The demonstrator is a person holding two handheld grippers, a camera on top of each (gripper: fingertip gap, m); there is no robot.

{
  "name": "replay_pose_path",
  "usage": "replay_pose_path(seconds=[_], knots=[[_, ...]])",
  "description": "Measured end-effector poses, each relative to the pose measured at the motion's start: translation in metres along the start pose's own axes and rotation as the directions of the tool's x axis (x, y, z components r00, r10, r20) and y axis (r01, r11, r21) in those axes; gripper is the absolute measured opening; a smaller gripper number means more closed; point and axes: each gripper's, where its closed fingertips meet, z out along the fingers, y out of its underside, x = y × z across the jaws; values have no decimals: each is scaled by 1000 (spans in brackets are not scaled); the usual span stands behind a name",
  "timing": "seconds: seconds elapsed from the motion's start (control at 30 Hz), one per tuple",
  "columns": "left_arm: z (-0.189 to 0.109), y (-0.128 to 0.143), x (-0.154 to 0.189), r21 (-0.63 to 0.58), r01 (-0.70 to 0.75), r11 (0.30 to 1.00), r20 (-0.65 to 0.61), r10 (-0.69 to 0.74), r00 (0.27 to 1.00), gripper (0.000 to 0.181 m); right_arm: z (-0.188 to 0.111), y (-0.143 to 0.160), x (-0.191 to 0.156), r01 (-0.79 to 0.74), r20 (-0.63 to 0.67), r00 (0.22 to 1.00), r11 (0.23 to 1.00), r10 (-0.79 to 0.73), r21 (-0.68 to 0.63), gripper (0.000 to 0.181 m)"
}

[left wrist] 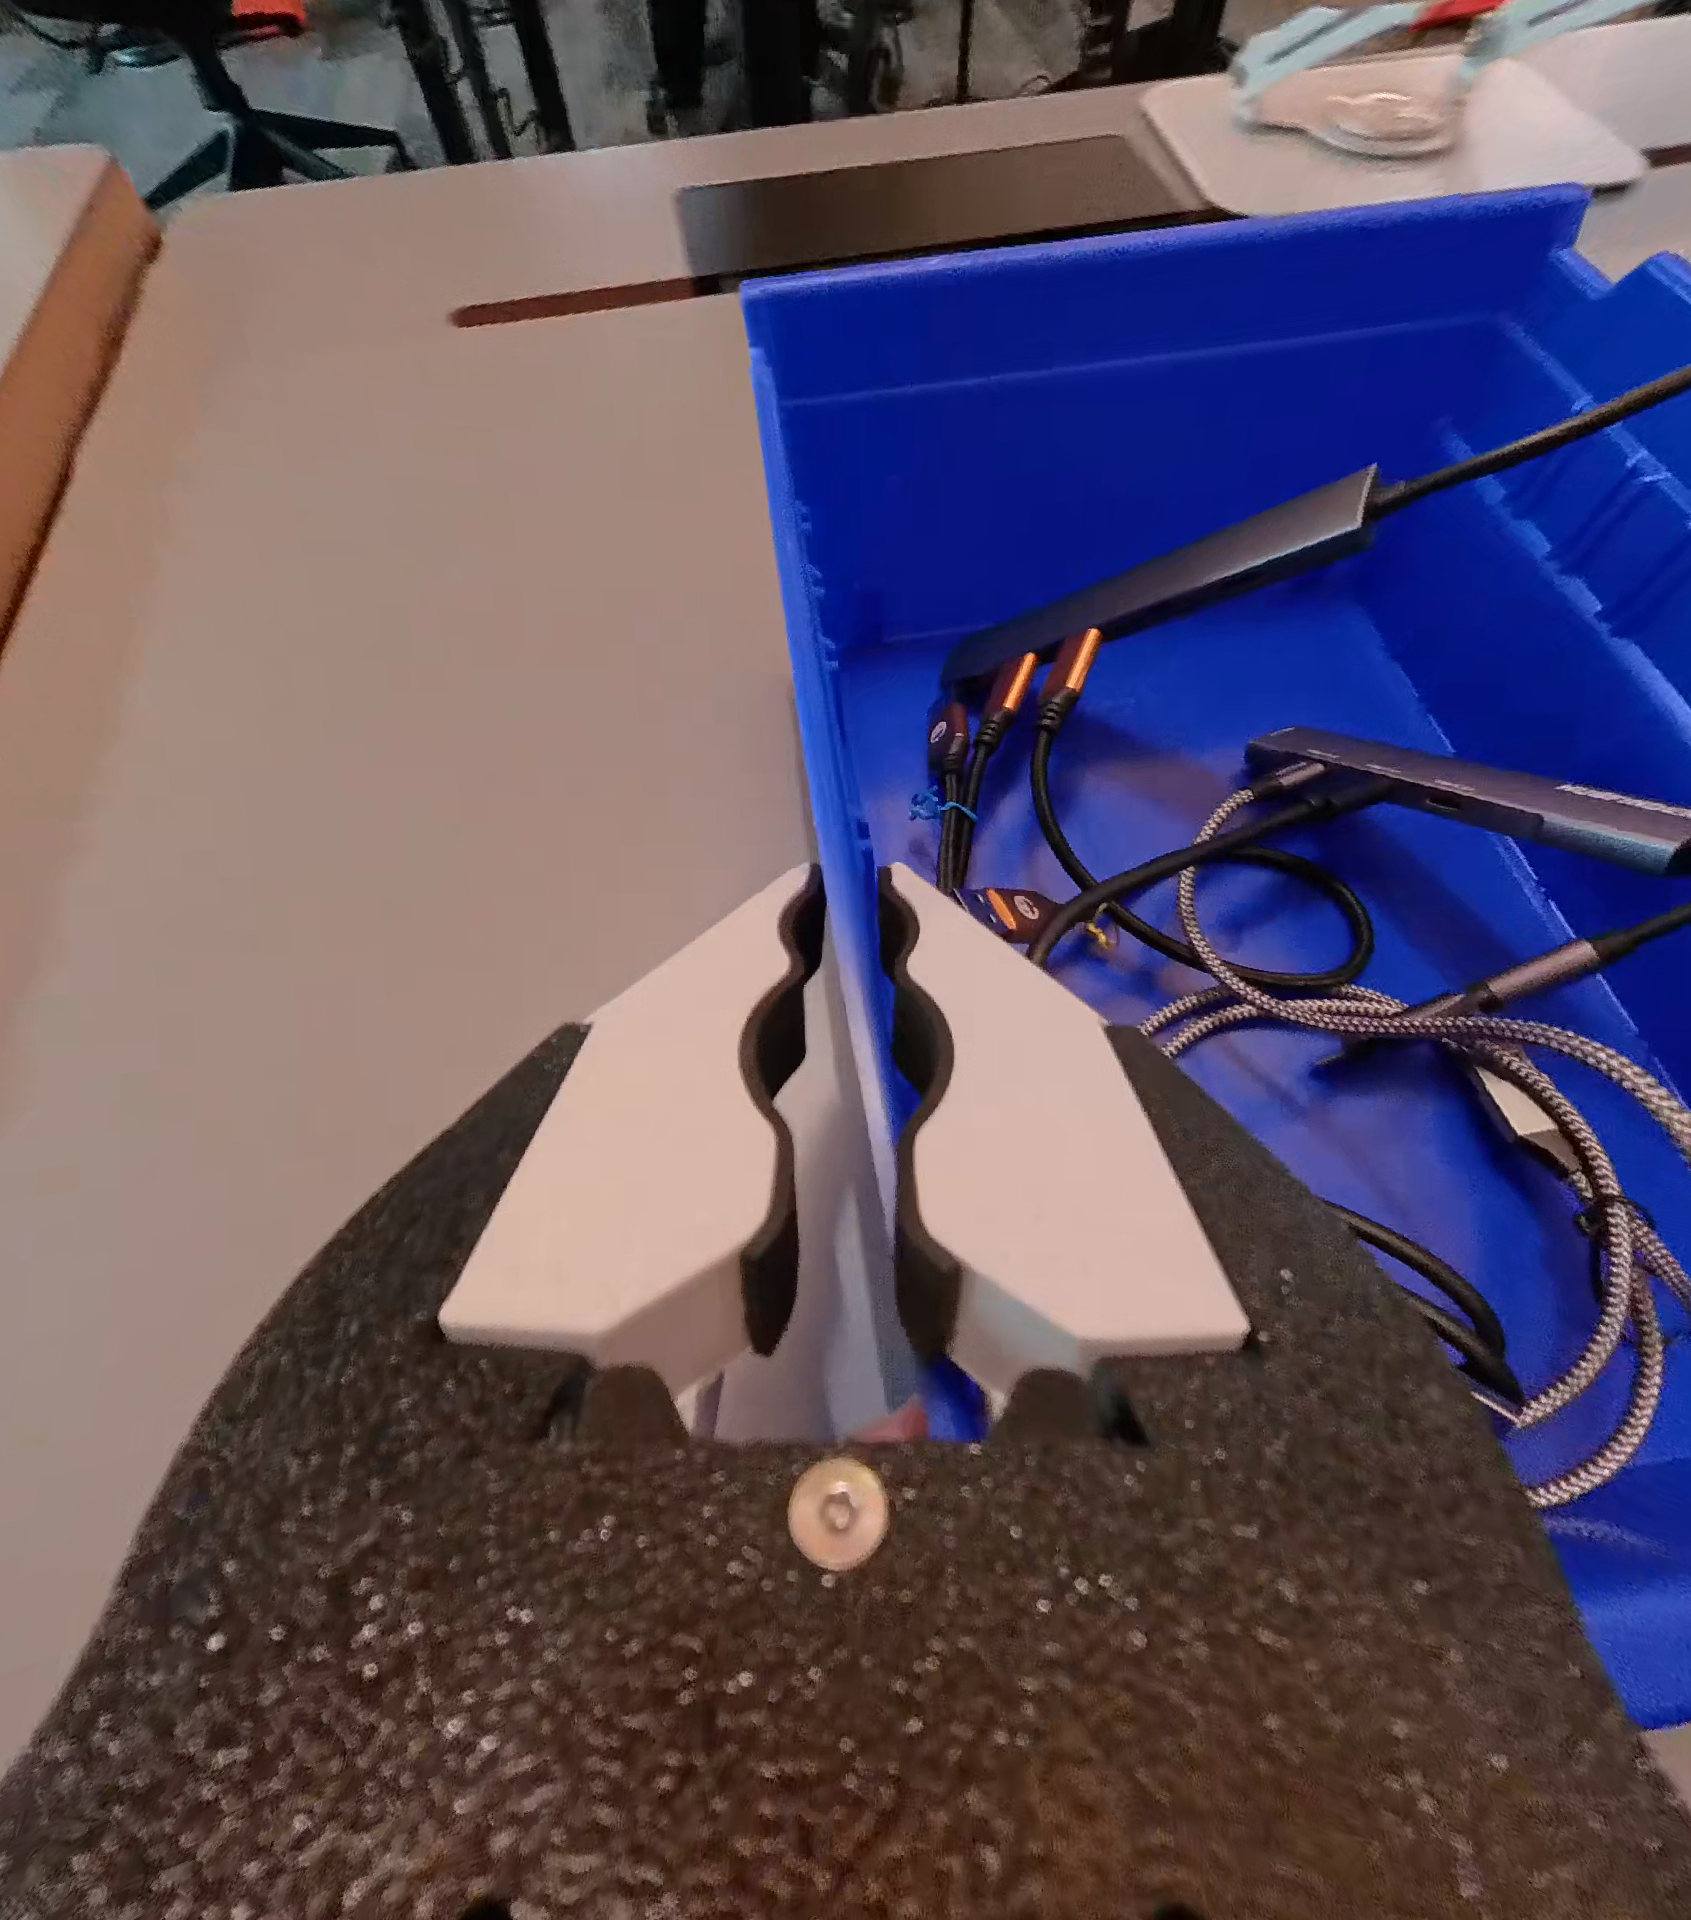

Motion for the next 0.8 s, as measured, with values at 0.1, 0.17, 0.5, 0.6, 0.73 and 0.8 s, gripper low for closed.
replay_pose_path(seconds=[0.1,0.17,0.5,0.6,0.73,0.8], knots=[[16,-8,-39,2,10,1000,12,-10,1000,8,10,38,45,-61,-54,997,997,59,-40,22],[30,-15,-61,0,10,1000,18,-10,1000,8,18,55,61,-97,-60,994,993,93,-61,23],[100,-48,-103,-36,37,999,-59,-39,997,10,47,62,79,-61,-53,997,990,54,-127,22],[117,-52,-108,-82,43,996,-60,-48,997,11,53,54,81,-43,-45,998,991,37,-127,22],[133,-60,-113,-90,30,995,-33,-33,999,23,58,47,84,-20,-44,999,993,15,-116,23],[137,-62,-116,-91,22,996,-9,-23,1000,29,57,46,88,-4,-82,997,995,-5,-104,30]])
